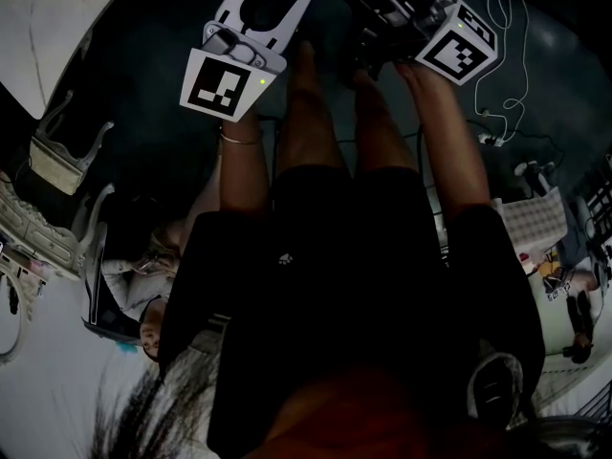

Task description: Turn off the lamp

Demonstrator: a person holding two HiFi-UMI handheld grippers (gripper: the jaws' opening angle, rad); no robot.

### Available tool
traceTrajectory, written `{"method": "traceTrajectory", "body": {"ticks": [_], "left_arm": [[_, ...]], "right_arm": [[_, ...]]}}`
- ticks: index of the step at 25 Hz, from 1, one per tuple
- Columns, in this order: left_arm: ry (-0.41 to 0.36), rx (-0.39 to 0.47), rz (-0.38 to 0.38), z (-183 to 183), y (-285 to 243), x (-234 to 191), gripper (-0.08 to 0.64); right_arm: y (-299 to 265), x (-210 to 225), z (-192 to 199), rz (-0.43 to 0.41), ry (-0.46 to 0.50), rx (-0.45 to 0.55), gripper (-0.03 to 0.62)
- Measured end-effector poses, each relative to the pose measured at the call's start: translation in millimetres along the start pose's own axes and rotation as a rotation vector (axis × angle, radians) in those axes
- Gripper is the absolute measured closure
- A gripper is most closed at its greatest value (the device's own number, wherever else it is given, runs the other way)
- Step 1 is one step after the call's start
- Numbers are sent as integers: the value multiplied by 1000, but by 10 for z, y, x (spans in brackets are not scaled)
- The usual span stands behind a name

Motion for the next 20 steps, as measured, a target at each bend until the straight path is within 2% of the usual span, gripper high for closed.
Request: {"method": "traceTrajectory", "body": {"ticks": [20], "left_arm": [[2, -19, 0, 38, -9, -5, 537]], "right_arm": [[-4, 22, 34, 3, -15, -2, 520]]}}
Point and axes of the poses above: the fingertips, and each gripper's own axes: y backward along the fingers, x to its right, z out of its underside, the point moved 7 cm from there along y, backward along the fingers, and after that the axes turned 8 degrees about -x, right-handed, at the moved point
